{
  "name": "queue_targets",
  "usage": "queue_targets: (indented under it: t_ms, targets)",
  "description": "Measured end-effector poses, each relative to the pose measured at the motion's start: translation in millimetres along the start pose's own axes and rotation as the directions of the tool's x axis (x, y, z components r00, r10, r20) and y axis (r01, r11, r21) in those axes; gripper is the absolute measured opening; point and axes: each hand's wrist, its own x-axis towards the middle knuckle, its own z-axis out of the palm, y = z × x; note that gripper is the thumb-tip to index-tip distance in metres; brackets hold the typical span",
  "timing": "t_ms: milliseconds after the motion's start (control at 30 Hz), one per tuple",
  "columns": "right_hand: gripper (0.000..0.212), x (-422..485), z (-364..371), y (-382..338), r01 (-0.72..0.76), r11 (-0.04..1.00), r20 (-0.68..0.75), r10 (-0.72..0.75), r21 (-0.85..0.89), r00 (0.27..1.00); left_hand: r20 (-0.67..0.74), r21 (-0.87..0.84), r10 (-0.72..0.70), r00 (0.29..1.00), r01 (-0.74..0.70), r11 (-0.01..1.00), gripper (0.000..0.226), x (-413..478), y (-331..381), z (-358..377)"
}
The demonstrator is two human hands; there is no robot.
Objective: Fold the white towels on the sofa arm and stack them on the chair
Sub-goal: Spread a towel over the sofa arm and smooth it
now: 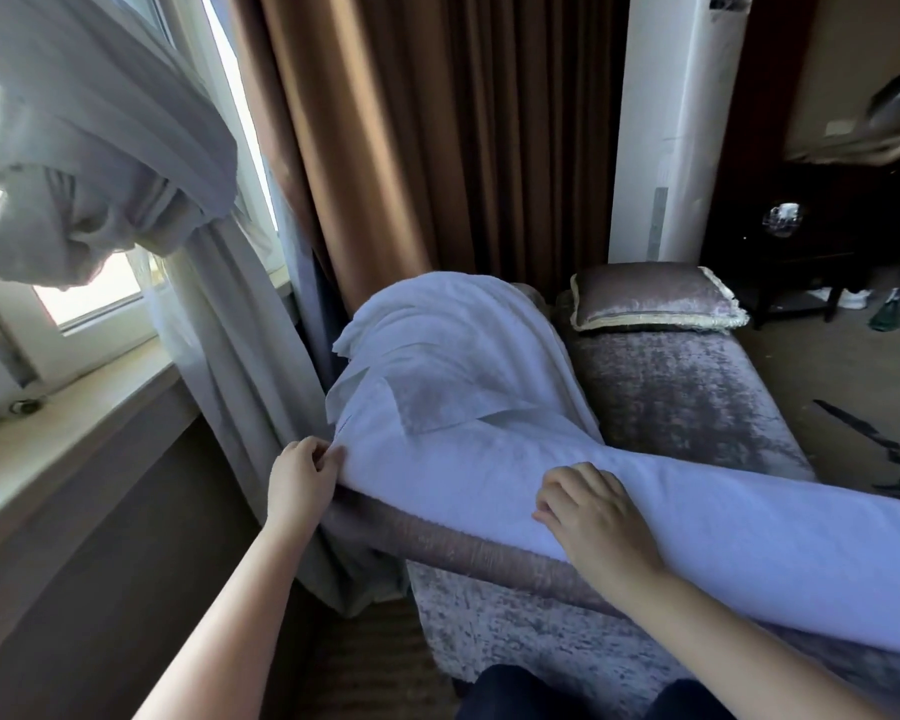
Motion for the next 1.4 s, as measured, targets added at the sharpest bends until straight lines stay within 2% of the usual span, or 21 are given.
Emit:
queue_targets:
  t_ms: [100, 200, 433, 533, 600, 667, 733, 767, 800, 900, 1067, 1233, 1333, 1400]
  targets:
    - [0.024, 0.7, -0.6, -2.0, 0.026, 1.000, 0.005, -0.026, -0.018, 1.000, 0.050, -0.119, -0.069, 0.996, 0.075, 0.990, 0.020, 2.7, 1.5, -3.0]
    - [0.020, -1.5, -8.7, -5.7, 0.060, 0.998, 0.002, -0.060, 0.004, 0.998, 0.059, -0.157, -0.078, 0.995, 0.087, 0.984, 0.020, 1.8, 1.5, -7.4]
    - [0.024, -8.7, -13.2, -11.5, 0.071, 0.996, 0.031, -0.073, 0.059, 0.997, 0.152, -0.057, -0.087, 0.985, 0.097, 0.994, 0.016, -4.4, -10.4, -6.3]
    - [0.021, -5.2, -15.9, -6.8, 0.055, 0.993, 0.013, -0.057, 0.105, 0.998, 0.083, -0.020, -0.015, 0.996, 0.017, 1.000, 0.010, -3.6, -9.4, -9.7]
    - [0.019, 5.7, -20.7, 3.8, 0.036, 0.992, -0.012, -0.035, 0.121, 0.999, -0.033, 0.004, 0.101, 0.994, -0.101, 0.995, 0.020, -1.1, 1.8, -11.8]
    - [0.018, 23.9, -22.6, 22.2, -0.021, 0.995, -0.027, 0.024, 0.093, 0.999, -0.109, 0.100, 0.244, 0.964, -0.233, 0.967, 0.018, 1.8, 23.3, -9.6]
    - [0.011, 43.5, -17.7, 43.9, -0.113, 0.993, -0.005, 0.113, 0.032, 0.994, -0.063, 0.213, 0.307, 0.950, -0.288, 0.934, 0.032, 3.2, 47.6, -2.4]
    - [0.006, 51.7, -12.7, 54.4, -0.164, 0.987, 0.026, 0.164, 0.000, 0.986, -0.014, 0.251, 0.288, 0.958, -0.275, 0.928, 0.038, 4.8, 58.7, 1.4]
    - [0.012, 58.3, -6.4, 63.6, -0.216, 0.976, 0.078, 0.218, -0.025, 0.973, 0.033, 0.264, 0.251, 0.967, -0.251, 0.931, 0.040, 7.3, 66.1, 5.8]
    - [0.016, 75.4, 9.2, 82.6, -0.271, 0.960, 0.293, 0.278, -0.067, 0.915, 0.116, 0.176, 0.148, 0.982, -0.167, 0.970, 0.038, 19.0, 75.5, 17.6]
    - [0.030, 99.2, 36.0, 91.8, -0.193, 0.979, 0.490, 0.197, -0.060, 0.849, 0.082, -0.069, 0.117, 0.990, -0.112, 0.991, 0.027, 37.5, 89.5, 10.2]
    - [0.036, 105.4, 43.2, 94.8, -0.201, 0.979, 0.552, 0.148, 0.036, 0.820, 0.081, -0.179, 0.101, 0.992, -0.085, 0.980, 0.017, 50.6, 101.6, -4.8]
    - [0.041, 101.5, 36.0, 96.8, -0.179, 0.977, 0.502, 0.096, 0.120, 0.860, 0.073, -0.257, 0.073, 0.995, -0.052, 0.965, 0.019, 55.1, 109.4, -7.4]
    - [0.044, 98.9, 29.1, 96.6, -0.138, 0.988, 0.483, 0.086, 0.072, 0.872, 0.076, -0.364, 0.051, 0.996, -0.020, 0.931, 0.022, 57.7, 117.8, -10.3]
